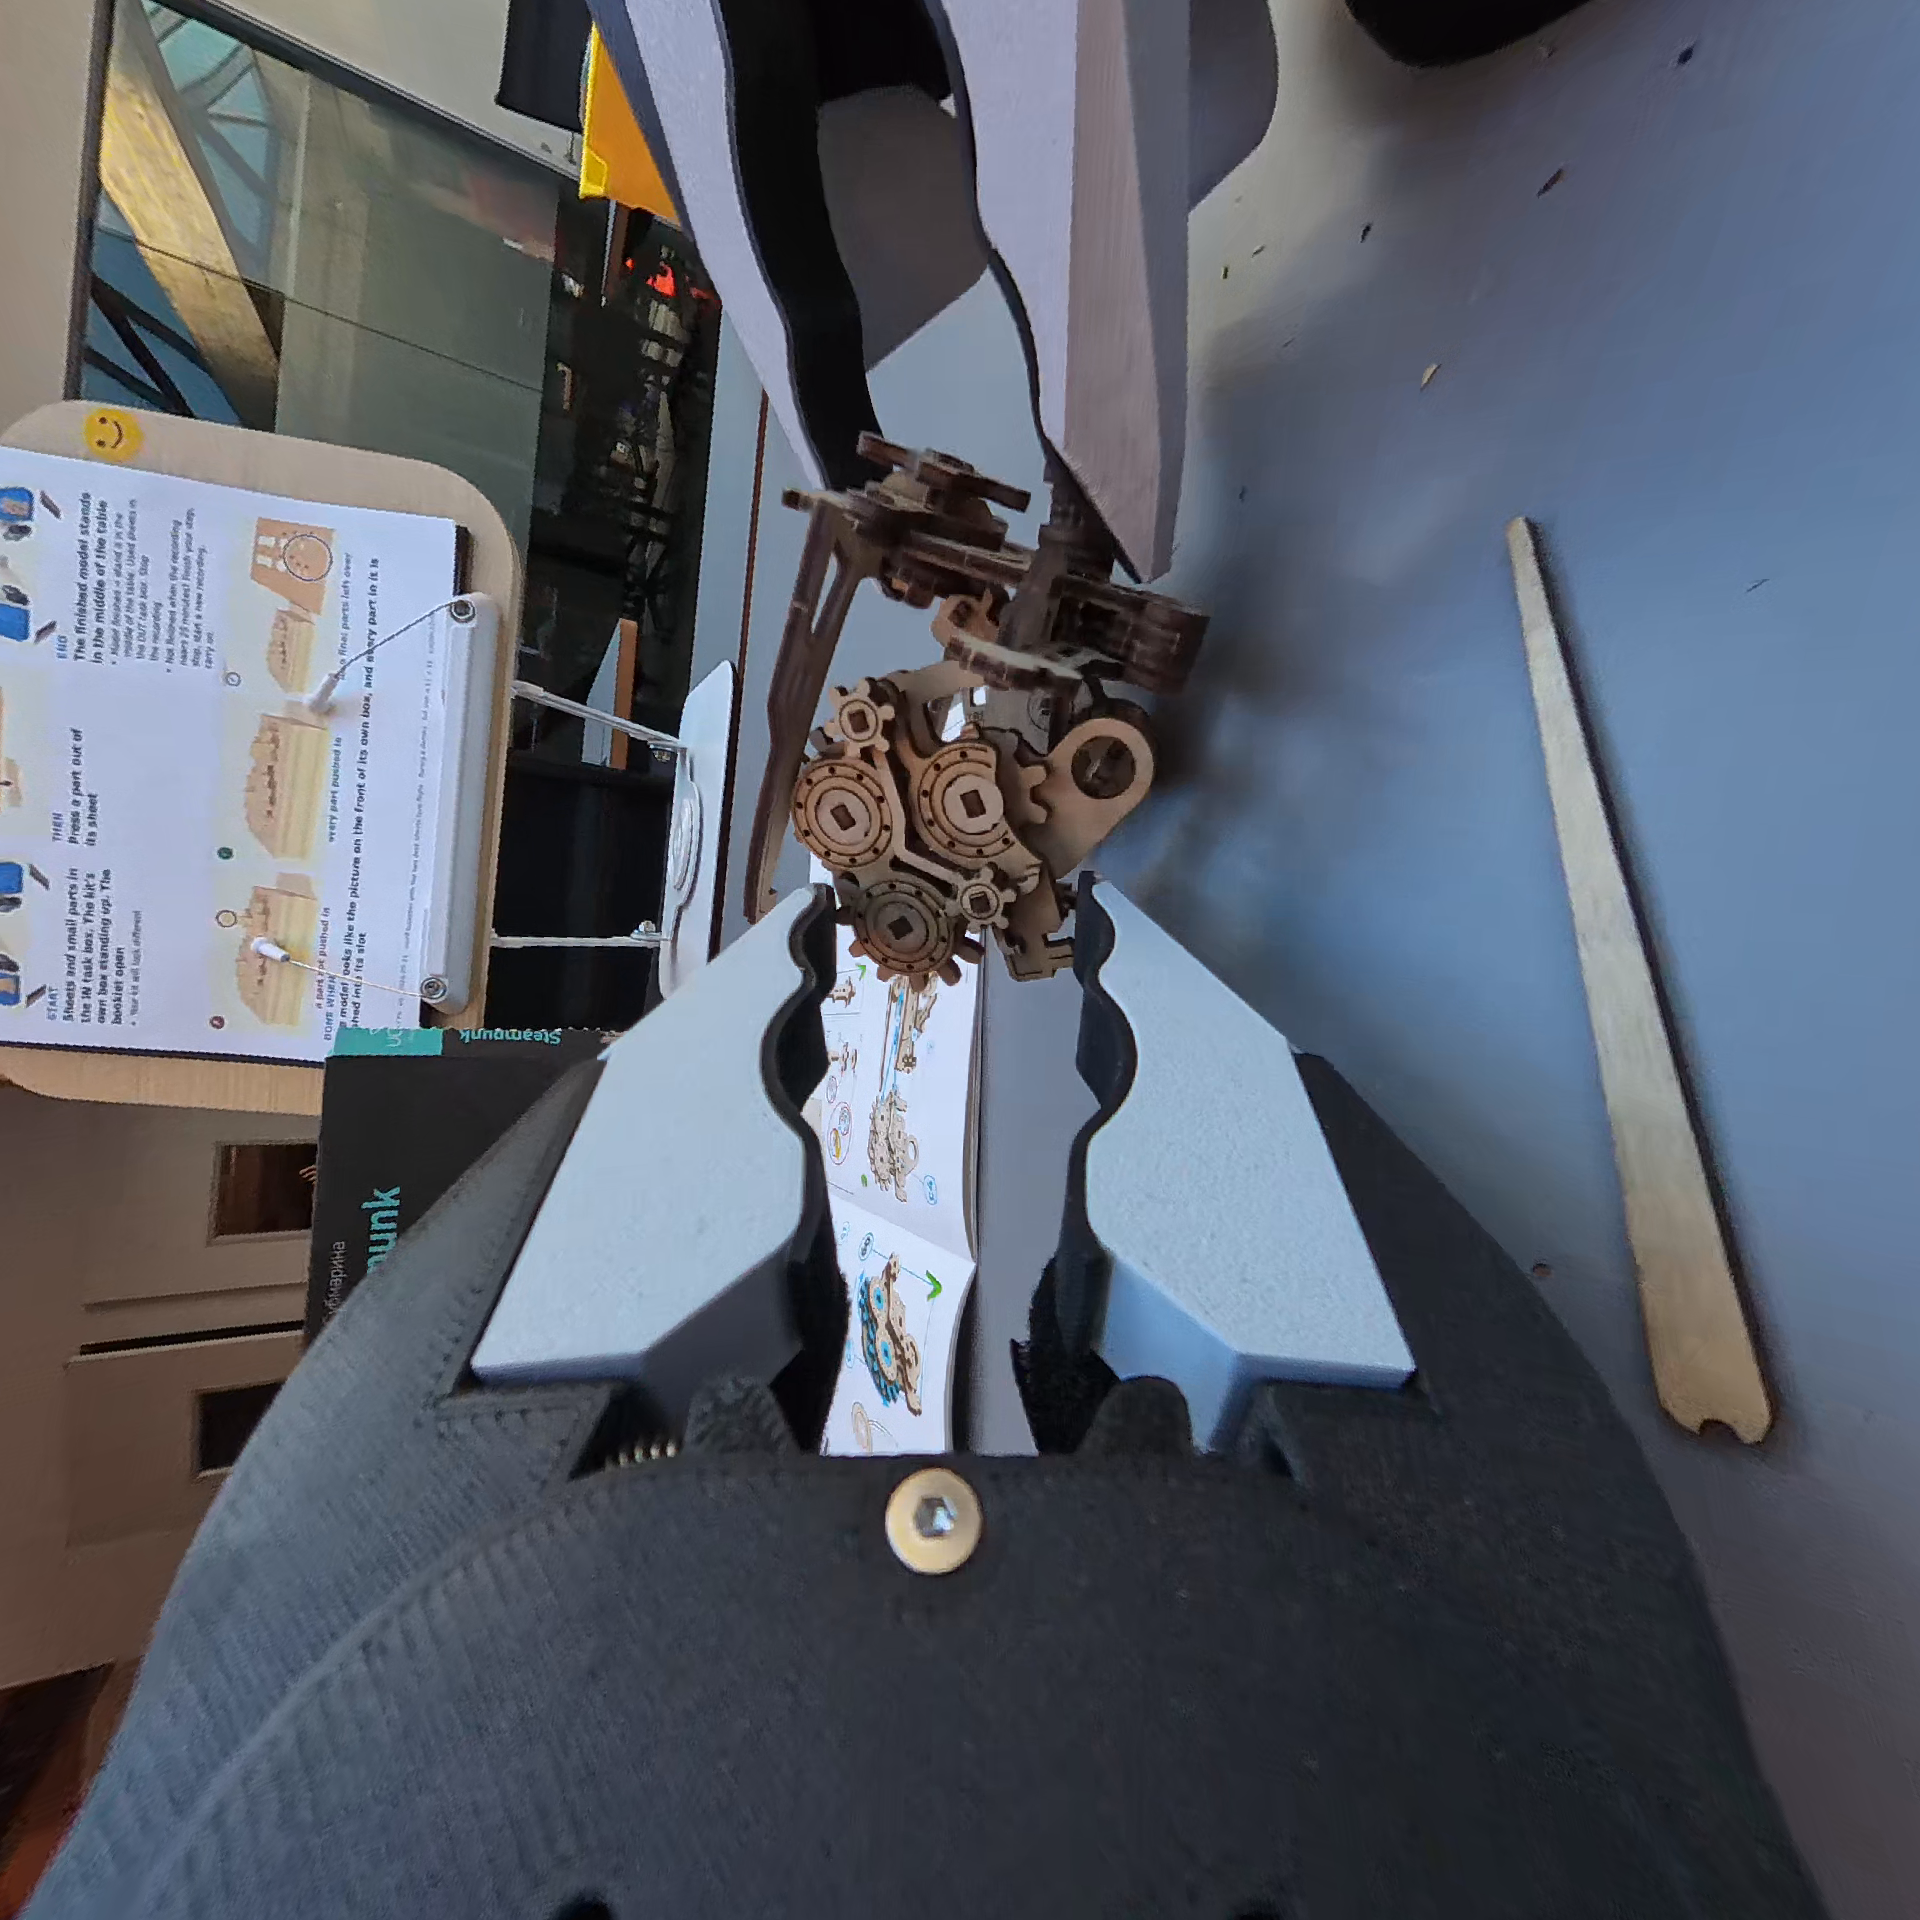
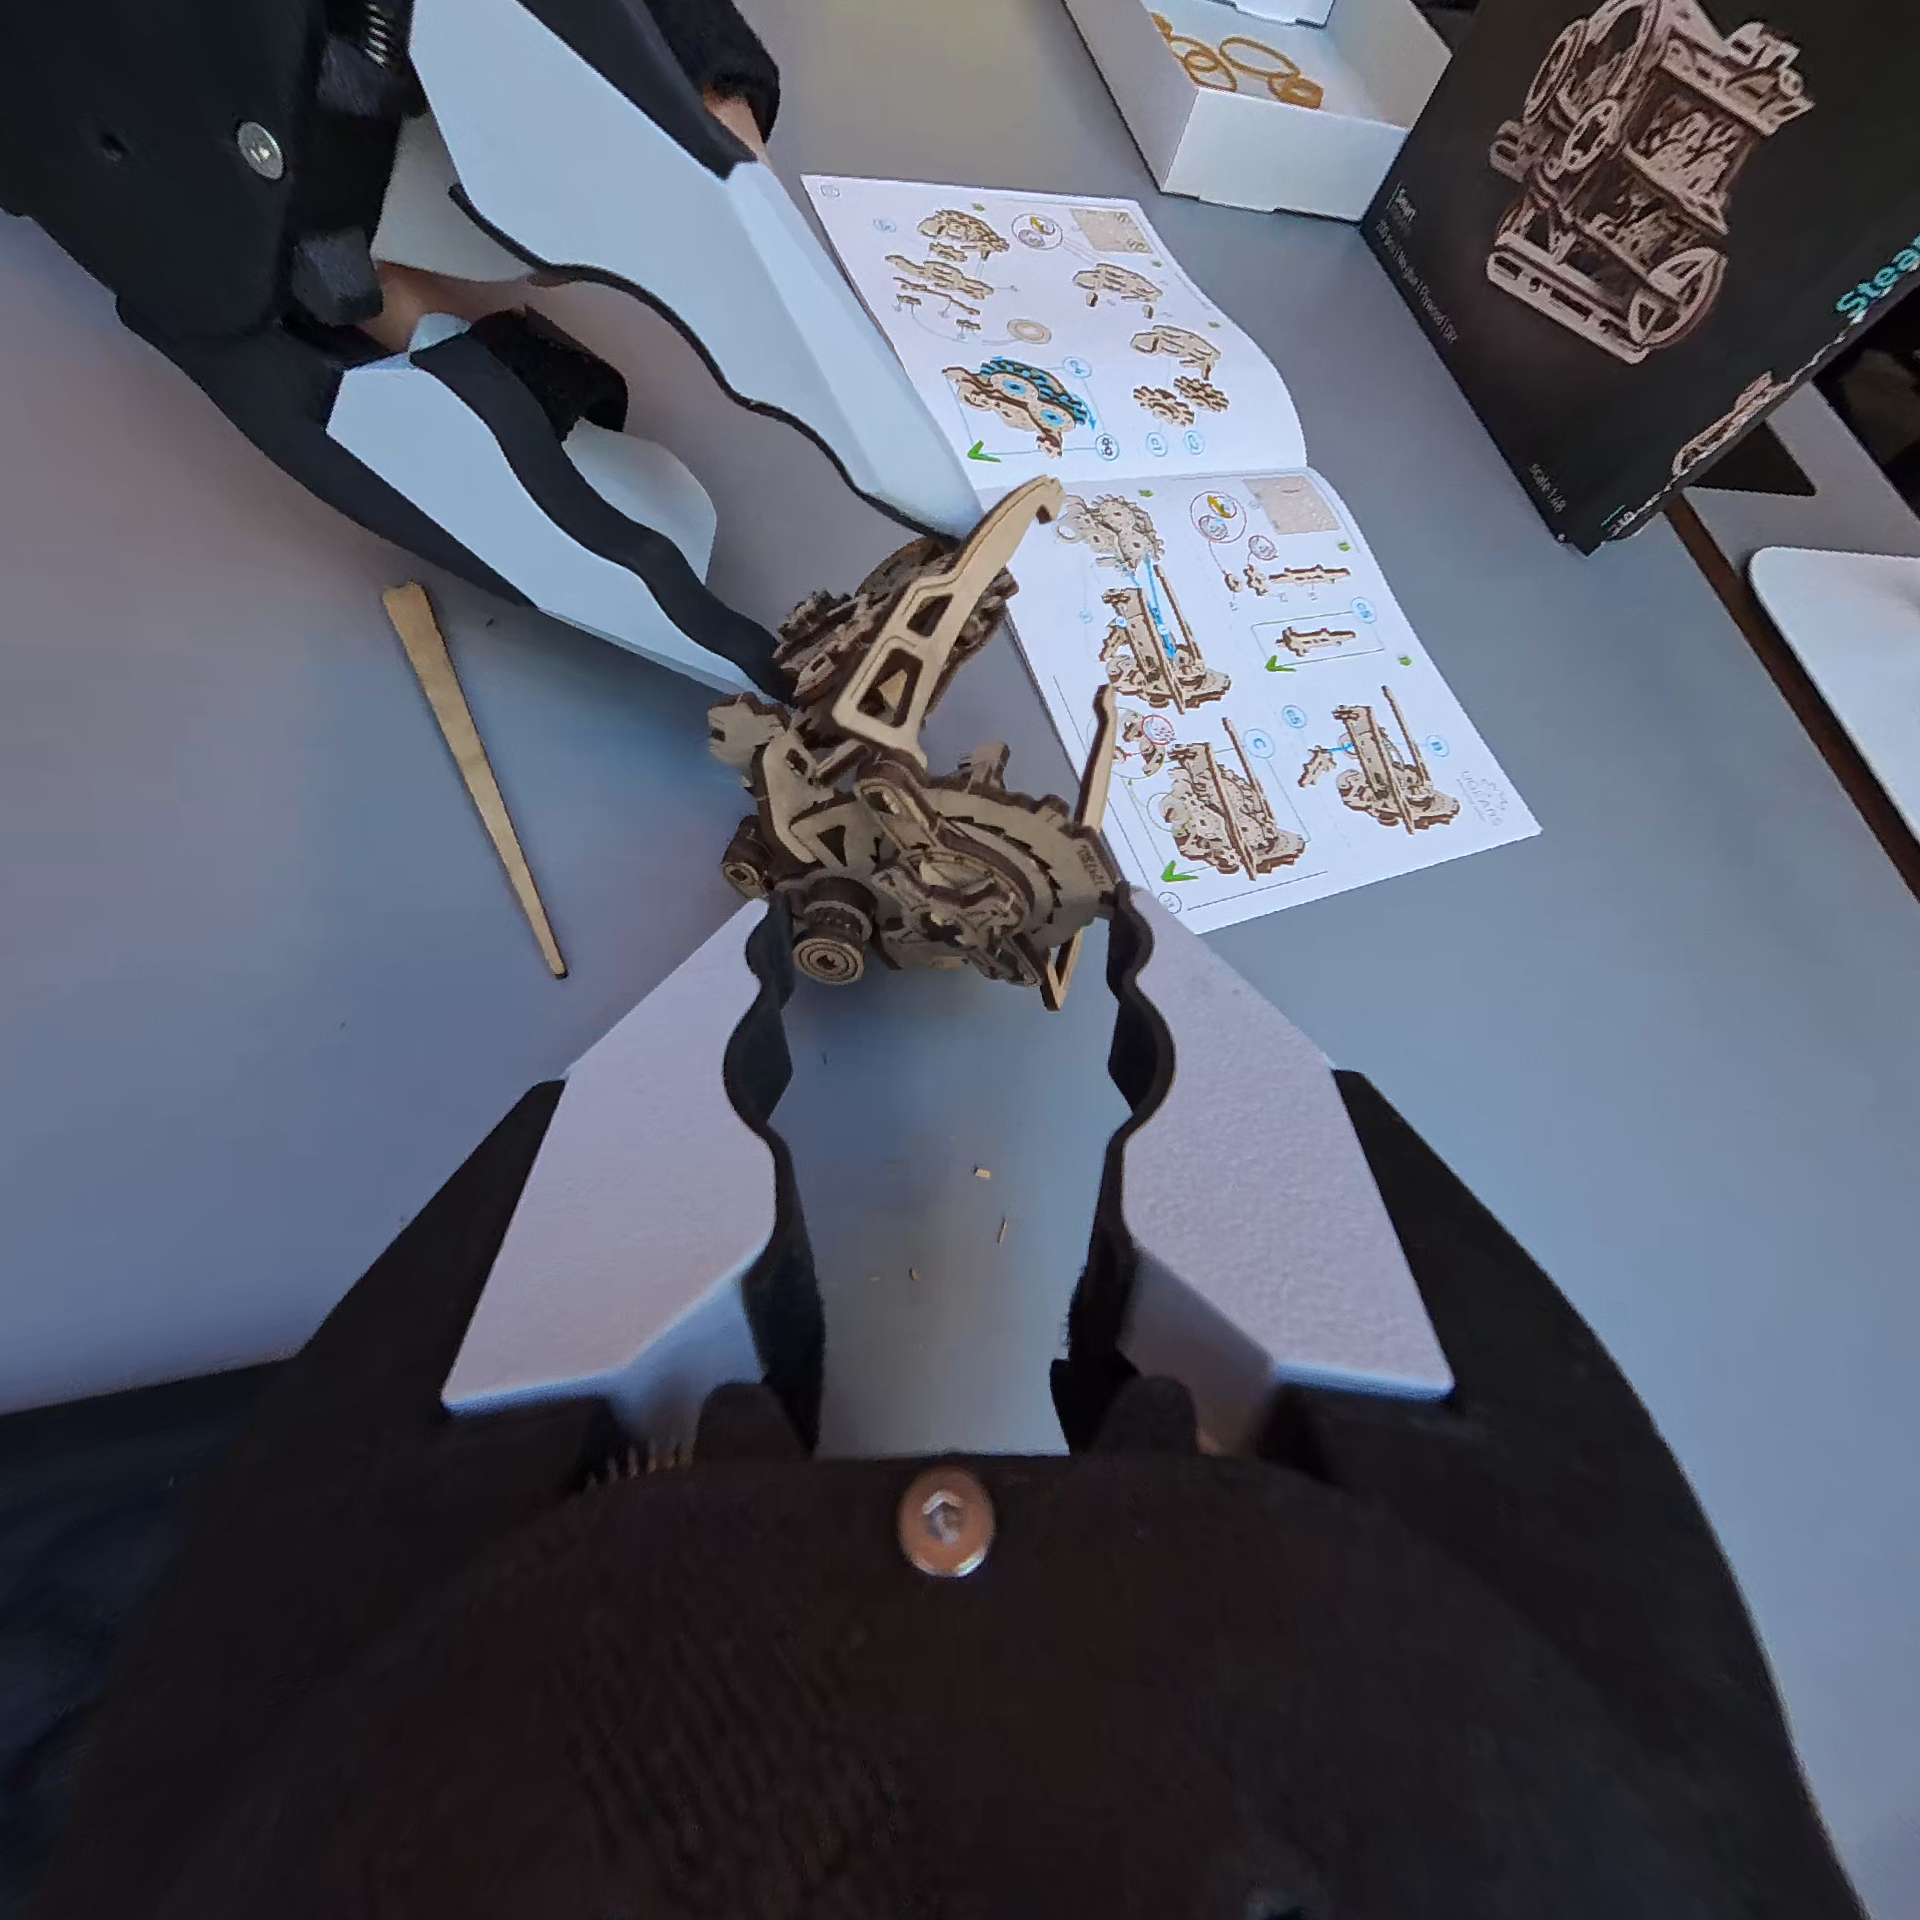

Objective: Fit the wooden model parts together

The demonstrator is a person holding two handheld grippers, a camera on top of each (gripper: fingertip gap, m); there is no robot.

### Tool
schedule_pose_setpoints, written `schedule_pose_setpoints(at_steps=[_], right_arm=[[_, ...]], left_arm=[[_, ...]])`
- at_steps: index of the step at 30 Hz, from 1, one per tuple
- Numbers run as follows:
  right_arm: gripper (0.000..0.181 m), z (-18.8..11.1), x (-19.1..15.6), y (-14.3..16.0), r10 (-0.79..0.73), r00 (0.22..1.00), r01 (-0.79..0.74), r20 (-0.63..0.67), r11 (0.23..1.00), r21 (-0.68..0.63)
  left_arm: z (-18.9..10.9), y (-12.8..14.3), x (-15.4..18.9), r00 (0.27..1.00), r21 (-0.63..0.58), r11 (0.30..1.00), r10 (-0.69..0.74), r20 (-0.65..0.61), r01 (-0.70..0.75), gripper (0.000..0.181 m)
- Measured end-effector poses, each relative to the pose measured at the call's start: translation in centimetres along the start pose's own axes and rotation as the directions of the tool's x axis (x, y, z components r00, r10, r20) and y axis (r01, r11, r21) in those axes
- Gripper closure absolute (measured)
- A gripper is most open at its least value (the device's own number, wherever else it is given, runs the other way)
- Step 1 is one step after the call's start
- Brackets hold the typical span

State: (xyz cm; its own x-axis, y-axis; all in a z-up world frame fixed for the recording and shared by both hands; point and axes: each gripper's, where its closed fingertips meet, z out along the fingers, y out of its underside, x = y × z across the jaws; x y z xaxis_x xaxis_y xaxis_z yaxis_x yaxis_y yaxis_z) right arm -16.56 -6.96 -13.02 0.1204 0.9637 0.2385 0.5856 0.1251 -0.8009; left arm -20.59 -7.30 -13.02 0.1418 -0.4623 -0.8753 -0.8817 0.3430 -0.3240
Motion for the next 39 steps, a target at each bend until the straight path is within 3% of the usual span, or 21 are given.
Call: schedule_pose_setpoints(at_steps=[9,17,22,34,39], right_arm=[[0.121,-0.3,-0.2,0.0,-0.126,0.991,0.13,-0.048,0.989,0.076],[0.121,-0.1,-0.4,-0.2,-0.119,0.993,0.119,-0.007,0.986,0.113],[0.121,-0.1,-0.4,-0.2,-0.116,0.993,0.114,0.013,0.988,0.108],[0.121,0.2,-0.1,-0.1,-0.101,0.995,0.102,-0.021,0.993,0.059],[0.121,0.4,-0.1,-0.1,-0.086,0.996,0.088,-0.029,0.995,0.045]], left_arm=[[0.0,-0.2,0.5,1.0,-0.024,1.0,0.002,0.016,-0.002,0.136],[-0.2,-1.0,0.5,0.993,-0.005,0.996,0.094,0.07,-0.094,0.136],[-0.4,-1.2,0.4,0.991,0.02,0.994,0.104,0.081,-0.106,0.136],[-0.3,-0.7,0.1,0.97,-0.078,0.975,0.215,0.114,-0.207,0.136],[-0.3,-0.5,0.1,0.977,-0.085,0.98,0.189,0.093,-0.182,0.136]])
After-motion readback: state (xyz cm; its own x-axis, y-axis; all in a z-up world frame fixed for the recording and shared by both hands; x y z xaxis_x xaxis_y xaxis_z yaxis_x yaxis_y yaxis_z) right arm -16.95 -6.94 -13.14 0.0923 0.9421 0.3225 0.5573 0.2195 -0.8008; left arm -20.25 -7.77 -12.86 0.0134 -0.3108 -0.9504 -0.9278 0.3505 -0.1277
